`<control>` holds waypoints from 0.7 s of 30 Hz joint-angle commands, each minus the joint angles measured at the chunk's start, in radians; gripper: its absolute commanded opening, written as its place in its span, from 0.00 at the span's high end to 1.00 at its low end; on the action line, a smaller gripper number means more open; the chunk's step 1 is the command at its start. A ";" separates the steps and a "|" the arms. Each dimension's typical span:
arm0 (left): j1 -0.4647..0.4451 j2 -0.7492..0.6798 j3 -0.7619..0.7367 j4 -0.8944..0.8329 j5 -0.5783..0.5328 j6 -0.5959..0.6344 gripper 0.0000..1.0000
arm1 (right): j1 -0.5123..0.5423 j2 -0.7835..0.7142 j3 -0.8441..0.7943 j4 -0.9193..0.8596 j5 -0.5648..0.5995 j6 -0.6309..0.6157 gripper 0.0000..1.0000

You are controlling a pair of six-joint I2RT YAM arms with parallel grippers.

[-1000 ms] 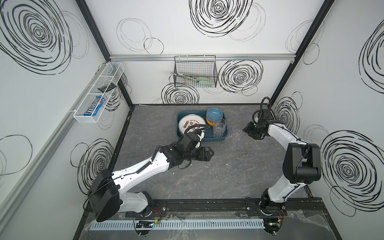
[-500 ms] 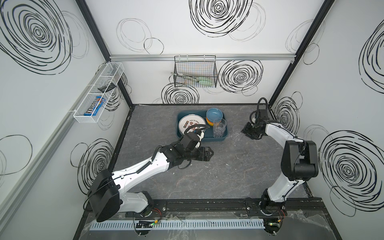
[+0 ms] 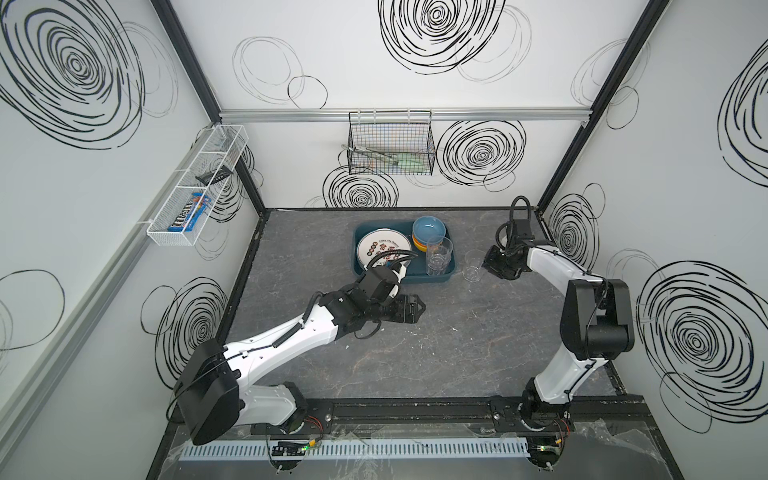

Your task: Place the mixed dishes into the plastic bin

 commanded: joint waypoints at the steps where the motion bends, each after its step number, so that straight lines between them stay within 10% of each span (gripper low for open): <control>1: 0.010 -0.025 -0.010 0.036 -0.003 -0.005 0.15 | 0.010 0.005 0.026 -0.013 0.028 -0.001 0.74; 21: 0.048 -0.073 -0.061 0.046 0.016 -0.018 0.15 | 0.027 -0.031 0.039 -0.061 0.099 -0.035 0.94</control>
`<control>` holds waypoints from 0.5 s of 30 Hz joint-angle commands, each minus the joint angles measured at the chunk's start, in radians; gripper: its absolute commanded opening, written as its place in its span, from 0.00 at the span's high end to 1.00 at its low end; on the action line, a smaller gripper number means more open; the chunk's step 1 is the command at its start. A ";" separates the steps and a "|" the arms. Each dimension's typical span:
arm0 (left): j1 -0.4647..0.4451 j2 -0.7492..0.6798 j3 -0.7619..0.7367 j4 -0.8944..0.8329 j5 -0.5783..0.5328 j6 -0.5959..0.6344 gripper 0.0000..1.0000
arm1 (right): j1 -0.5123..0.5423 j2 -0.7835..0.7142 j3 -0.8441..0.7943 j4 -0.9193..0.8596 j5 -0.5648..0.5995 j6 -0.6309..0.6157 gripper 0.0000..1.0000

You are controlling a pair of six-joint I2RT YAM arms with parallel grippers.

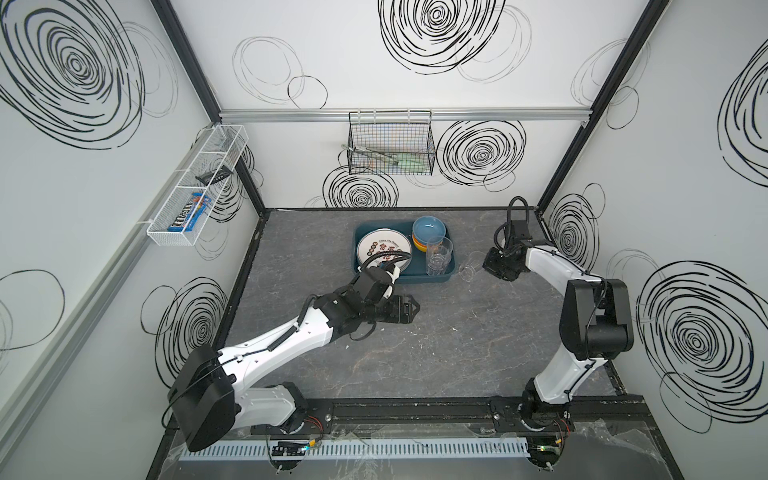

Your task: Place the mixed dishes into the plastic bin

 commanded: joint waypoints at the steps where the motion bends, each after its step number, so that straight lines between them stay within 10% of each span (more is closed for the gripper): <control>1: 0.017 -0.033 -0.015 0.043 0.013 -0.008 0.15 | 0.015 -0.035 0.045 -0.039 0.037 -0.013 0.95; 15: 0.077 -0.102 -0.047 0.026 0.024 -0.001 0.15 | 0.083 -0.095 0.160 -0.143 0.123 -0.043 0.96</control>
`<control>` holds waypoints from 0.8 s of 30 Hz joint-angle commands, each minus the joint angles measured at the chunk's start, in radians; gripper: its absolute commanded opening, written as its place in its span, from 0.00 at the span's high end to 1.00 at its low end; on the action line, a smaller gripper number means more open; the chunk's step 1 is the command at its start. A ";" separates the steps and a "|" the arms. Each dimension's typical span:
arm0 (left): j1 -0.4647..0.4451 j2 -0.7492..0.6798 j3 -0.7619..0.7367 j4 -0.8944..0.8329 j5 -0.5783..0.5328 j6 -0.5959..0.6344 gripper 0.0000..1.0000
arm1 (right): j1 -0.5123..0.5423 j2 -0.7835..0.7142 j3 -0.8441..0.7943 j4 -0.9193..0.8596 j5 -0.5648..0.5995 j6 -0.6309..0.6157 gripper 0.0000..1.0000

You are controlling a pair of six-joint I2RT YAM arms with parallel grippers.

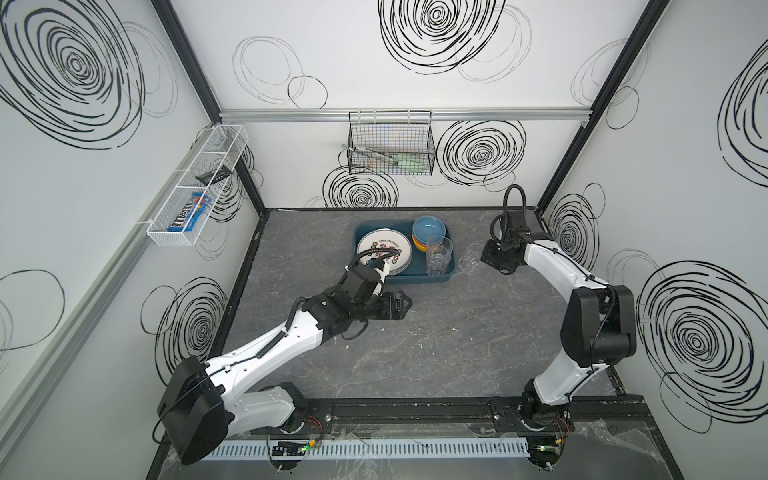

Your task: Place the mixed dishes into the plastic bin

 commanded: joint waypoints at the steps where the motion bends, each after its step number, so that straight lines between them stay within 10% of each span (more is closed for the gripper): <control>1: 0.018 -0.033 -0.014 0.025 0.009 0.002 0.15 | 0.022 -0.046 0.063 -0.056 0.040 -0.016 0.96; 24: 0.117 -0.104 -0.034 -0.001 0.033 0.021 0.15 | 0.107 -0.035 0.319 -0.193 0.107 -0.076 0.98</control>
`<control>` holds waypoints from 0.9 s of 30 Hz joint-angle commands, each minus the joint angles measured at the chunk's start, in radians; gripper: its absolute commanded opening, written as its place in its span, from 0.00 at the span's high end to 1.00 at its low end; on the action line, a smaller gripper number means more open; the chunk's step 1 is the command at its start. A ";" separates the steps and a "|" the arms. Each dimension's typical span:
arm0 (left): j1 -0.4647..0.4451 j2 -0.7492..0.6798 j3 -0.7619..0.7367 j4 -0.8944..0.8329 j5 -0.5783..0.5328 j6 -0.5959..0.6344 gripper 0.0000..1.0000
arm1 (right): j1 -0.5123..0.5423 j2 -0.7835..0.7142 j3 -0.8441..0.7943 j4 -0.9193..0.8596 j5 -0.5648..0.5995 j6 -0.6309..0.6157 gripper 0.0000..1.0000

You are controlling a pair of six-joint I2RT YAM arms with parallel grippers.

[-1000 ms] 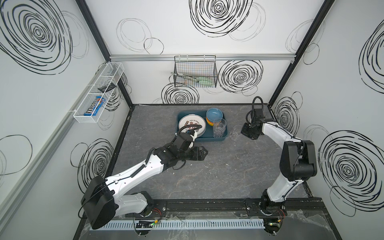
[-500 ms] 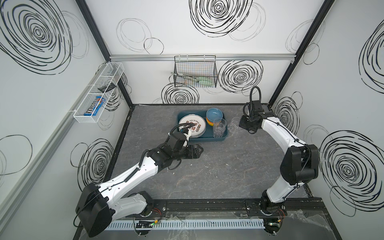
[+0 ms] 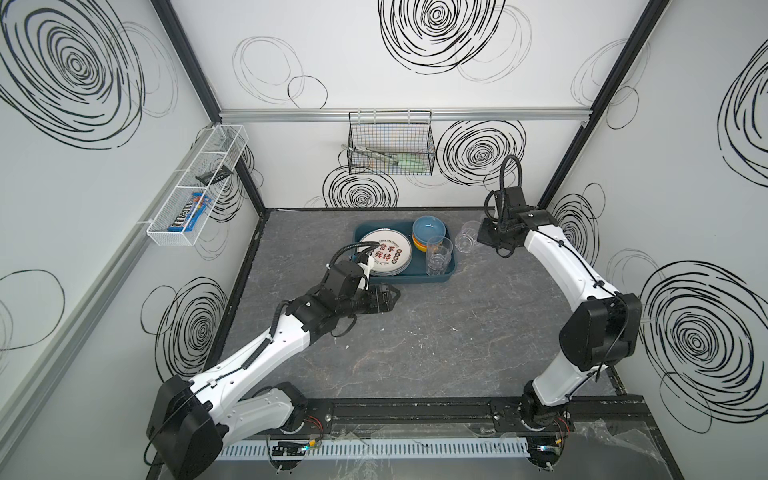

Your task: Place the mixed dishes into the plastic bin

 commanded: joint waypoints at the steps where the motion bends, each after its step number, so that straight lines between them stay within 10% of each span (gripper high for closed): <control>1: 0.017 -0.025 -0.013 0.009 0.013 0.016 0.15 | 0.023 -0.025 0.053 -0.027 0.011 -0.024 0.98; 27: 0.047 -0.056 -0.051 0.016 0.029 0.005 0.15 | 0.175 0.153 0.284 -0.135 0.010 -0.077 0.99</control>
